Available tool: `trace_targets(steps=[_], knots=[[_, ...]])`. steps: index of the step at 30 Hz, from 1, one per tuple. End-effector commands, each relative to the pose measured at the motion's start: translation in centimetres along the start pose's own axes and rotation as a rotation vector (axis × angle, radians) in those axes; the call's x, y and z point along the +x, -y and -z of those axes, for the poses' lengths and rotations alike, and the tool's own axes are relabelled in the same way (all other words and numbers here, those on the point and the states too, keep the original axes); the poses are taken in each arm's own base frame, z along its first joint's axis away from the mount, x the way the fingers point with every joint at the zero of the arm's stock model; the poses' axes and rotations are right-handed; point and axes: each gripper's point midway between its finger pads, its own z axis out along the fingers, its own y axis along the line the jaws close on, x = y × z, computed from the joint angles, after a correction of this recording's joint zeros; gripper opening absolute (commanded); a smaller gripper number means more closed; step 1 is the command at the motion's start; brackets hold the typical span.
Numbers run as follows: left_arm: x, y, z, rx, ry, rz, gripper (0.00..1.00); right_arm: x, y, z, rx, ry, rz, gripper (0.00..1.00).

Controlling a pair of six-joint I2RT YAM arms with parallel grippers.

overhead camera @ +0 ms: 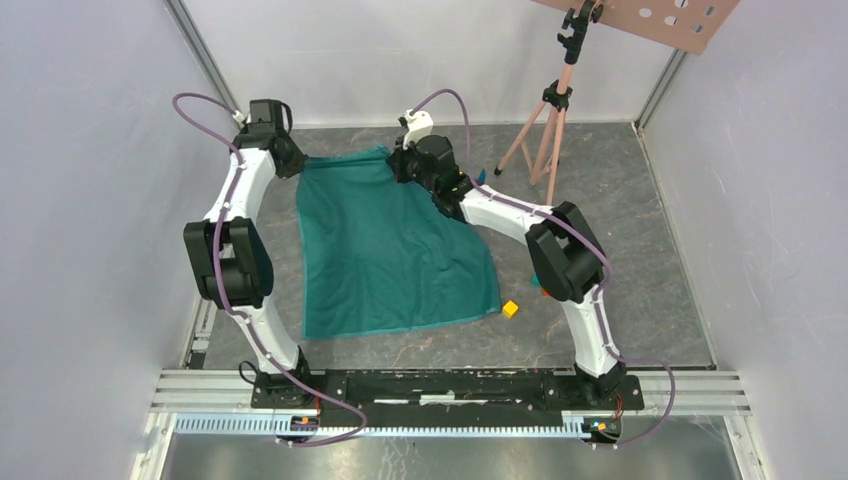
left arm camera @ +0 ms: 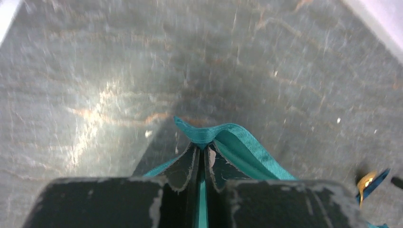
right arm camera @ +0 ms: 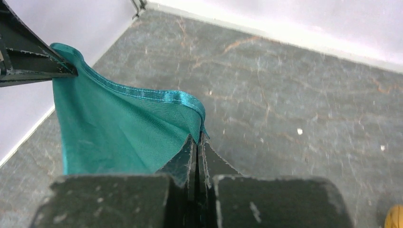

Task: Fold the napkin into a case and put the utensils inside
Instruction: Flatten out the crumpled napkin at the center of the board, then smooth out the napkin at the center of the board.

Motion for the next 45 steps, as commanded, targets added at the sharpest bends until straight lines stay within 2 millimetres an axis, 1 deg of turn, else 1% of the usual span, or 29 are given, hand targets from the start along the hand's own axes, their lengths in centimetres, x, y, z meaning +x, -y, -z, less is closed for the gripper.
trace_targets(steps=[1,2,3,4,5,6,7,9,10,11,12,13,14,15,17,18,20,22,24,26,28,30,33,37,39,42,43,44,45], knots=[[-4.7,-3.0,-0.9,-0.125,0.031,-0.056,0.11,-5.5,3.8,-2.9,0.107,0.150,0.037,0.01],[-5.2,-3.1,-0.9,-0.142,0.026,-0.069,0.15,-5.5,3.7,-3.8,0.097,0.146,0.046,0.09],[-5.7,-3.3,-0.6,-0.157,0.027,-0.082,0.20,-6.3,3.1,-4.4,0.073,0.150,0.052,0.22],[-5.7,-3.7,-0.3,-0.177,0.019,-0.088,0.33,-6.5,2.7,-4.9,0.058,0.141,0.064,0.37],[-5.9,-3.9,0.2,-0.186,0.017,-0.088,0.39,-7.2,2.5,-4.9,0.055,0.135,0.072,0.49],[-5.9,-3.9,0.7,-0.181,0.017,-0.086,0.41,-7.8,2.3,-4.6,0.055,0.131,0.078,0.55],[-5.7,-3.8,1.5,-0.169,0.022,-0.082,0.48,-8.0,2.5,-4.0,0.069,0.118,0.074,0.66],[-4.9,-3.6,2.8,-0.126,0.028,-0.058,0.63,-8.1,2.8,-1.9,0.096,0.085,0.062,0.78],[-4.1,-3.5,3.5,-0.102,0.016,-0.046,0.66,-7.6,2.8,-0.9,0.099,0.058,0.063,0.83],[-2.8,-3.5,3.9,-0.079,-0.008,-0.028,0.67,-7.1,2.9,0.3,0.096,0.029,0.069,0.85],[-1.9,-2.7,4.6,-0.020,-0.015,-0.011,0.68,-6.9,2.8,1.4,0.092,0.009,0.066,0.86],[-0.5,-1.8,5.2,0.054,-0.032,0.009,0.71,-5.5,2.8,2.4,0.087,-0.037,0.059,0.87],[2.0,-1.0,5.4,0.128,-0.083,0.021,0.81,-4.2,2.8,3.4,0.078,-0.082,0.051,0.87],[3.5,0.1,6.1,0.213,-0.106,0.030,0.92,-3.4,2.2,4.4,0.044,-0.112,0.044,0.86],[7.9,1.5,6.8,0.320,-0.179,0.041,0.96,0.2,1.2,6.4,-0.024,-0.203,0.017,0.86],[9.5,2.1,7.1,0.358,-0.199,0.039,0.98,1.5,0.7,7.3,-0.057,-0.237,0.004,0.85],[12.4,2.9,7.4,0.400,-0.234,0.029,0.99,5.2,0.3,9.2,-0.092,-0.311,-0.001,0.83],[15.8,4.3,7.9,0.447,-0.279,-0.010,0.99,8.1,0.2,11.0,-0.111,-0.372,0.010,0.82],[19.2,5.2,7.9,0.473,-0.332,-0.036,0.98,10.1,0.2,12.6,-0.145,-0.398,0.015,0.81],[21.8,5.2,7.5,0.456,-0.374,-0.051,0.98,11.4,0.6,13.7,-0.138,-0.414,0.015,0.82],[23.5,4.4,6.8,0.417,-0.403,-0.035,0.97,12.6,0.8,14.3,-0.137,-0.440,0.014,0.81],[24.6,2.9,6.4,0.360,-0.414,-0.005,0.97,13.5,0.8,14.8,-0.138,-0.454,0.002,0.81],[25.3,-1.0,6.2,0.203,-0.393,0.013,0.97,14.7,0.6,15.5,-0.135,-0.468,-0.020,0.81],[25.8,-6.0,6.2,0.052,-0.417,0.092,0.99,17.2,-0.7,17.1,-0.133,-0.491,-0.030,0.80],[25.9,-8.6,6.5,-0.023,-0.425,0.147,0.99,18.7,-2.1,18.0,-0.145,-0.507,-0.044,0.80],[24.9,-12.9,7.5,-0.202,-0.377,0.226,1.00,19.7,-5.4,18.9,-0.205,-0.516,-0.070,0.80],[24.6,-14.0,8.0,-0.251,-0.357,0.240,1.00,19.8,-6.9,19.1,-0.238,-0.518,-0.077,0.80],[24.2,-14.5,8.4,-0.272,-0.338,0.247,1.00,19.7,-8.4,19.3,-0.283,-0.518,-0.079,0.80],[23.8,-14.6,8.7,-0.264,-0.318,0.241,1.00,19.4,-9.9,19.4,-0.326,-0.515,-0.070,0.80]])
